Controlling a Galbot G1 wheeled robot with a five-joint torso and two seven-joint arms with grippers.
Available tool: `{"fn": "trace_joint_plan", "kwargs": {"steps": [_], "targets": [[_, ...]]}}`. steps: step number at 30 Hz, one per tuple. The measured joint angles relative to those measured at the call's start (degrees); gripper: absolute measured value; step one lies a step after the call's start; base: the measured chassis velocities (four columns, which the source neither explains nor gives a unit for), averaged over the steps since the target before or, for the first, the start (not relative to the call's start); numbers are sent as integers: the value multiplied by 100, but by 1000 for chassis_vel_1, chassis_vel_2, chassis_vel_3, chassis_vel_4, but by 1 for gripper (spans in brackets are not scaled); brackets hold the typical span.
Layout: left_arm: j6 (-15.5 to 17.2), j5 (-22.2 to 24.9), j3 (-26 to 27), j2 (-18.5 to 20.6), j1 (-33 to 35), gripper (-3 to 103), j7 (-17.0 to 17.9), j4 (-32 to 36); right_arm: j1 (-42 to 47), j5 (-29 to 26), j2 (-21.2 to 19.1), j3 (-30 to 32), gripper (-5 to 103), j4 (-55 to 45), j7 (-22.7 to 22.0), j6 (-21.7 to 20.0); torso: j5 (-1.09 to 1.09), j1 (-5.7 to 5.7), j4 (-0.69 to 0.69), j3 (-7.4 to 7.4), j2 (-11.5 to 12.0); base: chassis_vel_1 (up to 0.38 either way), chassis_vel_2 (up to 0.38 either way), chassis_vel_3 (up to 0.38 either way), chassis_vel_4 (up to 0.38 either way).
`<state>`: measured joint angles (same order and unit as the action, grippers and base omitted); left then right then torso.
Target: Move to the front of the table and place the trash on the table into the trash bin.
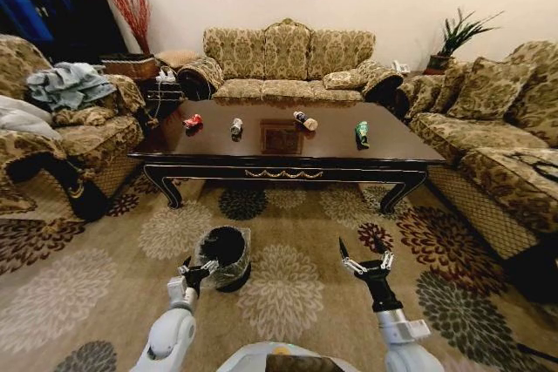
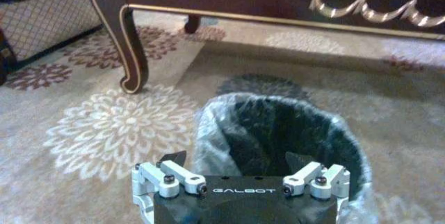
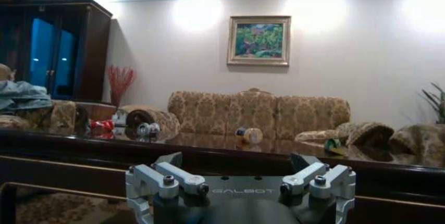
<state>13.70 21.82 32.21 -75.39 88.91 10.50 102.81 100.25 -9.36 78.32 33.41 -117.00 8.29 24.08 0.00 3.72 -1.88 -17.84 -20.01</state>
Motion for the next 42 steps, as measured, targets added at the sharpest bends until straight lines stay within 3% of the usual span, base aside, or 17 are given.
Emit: {"fn": "trace_joint_plan", "kwargs": {"steps": [5,8,11,13,18,24,30,33,34,36,41,42], "targets": [[284,159,10,214,-409,94,65,-337,0,2,-34,-23,100,63,25,-5,-2,0,1,0,0,0,0,0,0],[508,414,30,375,-584,86,69,-421,1,-8,-63,-19,100,86,36,-5,-2,0,0,0,0,0,0,0,0],[1015,879,-3,645,-926,75,54,-633,-9,-13,-95,-19,100,128,41,-4,-1,0,1,0,0,0,0,0,0],[1115,931,-40,707,-999,72,42,-711,-12,-14,-102,-24,100,140,41,-4,-1,0,1,0,0,0,0,0,0],[1403,947,-320,1008,-1388,74,-77,-1280,9,-30,-152,-33,100,166,41,-4,-2,0,0,0,0,0,0,0,0],[1449,851,-620,1154,-1782,77,-247,-1776,29,-72,-155,30,100,178,42,3,-2,0,0,0,0,0,0,0,0],[1472,694,-933,1165,-2322,61,-318,-2347,24,-82,-153,40,100,190,42,4,-2,0,0,0,0,0,0,0,0],[1467,576,-1077,1179,-2620,44,-391,-2681,13,-115,-168,64,100,190,42,4,4,0,1,1,0,0,0,0,0],[1466,544,-1099,1194,-2651,39,-412,-2727,6,-129,-176,81,100,191,42,4,5,0,1,1,-1,0,0,0,0],[1465,518,-1110,1211,-2661,39,-419,-2755,2,-142,-182,93,100,193,41,3,6,0,0,2,-1,0,0,0,0],[1568,423,-1157,1404,-2560,18,-473,-2699,-27,-190,-182,106,100,210,31,-4,4,0,1,1,-1,0,0,0,0],[1568,423,-1157,1404,-2560,18,-473,-2699,-27,-190,-182,106,100,210,31,-4,4,0,1,1,-1,0,0,0,0]]}}
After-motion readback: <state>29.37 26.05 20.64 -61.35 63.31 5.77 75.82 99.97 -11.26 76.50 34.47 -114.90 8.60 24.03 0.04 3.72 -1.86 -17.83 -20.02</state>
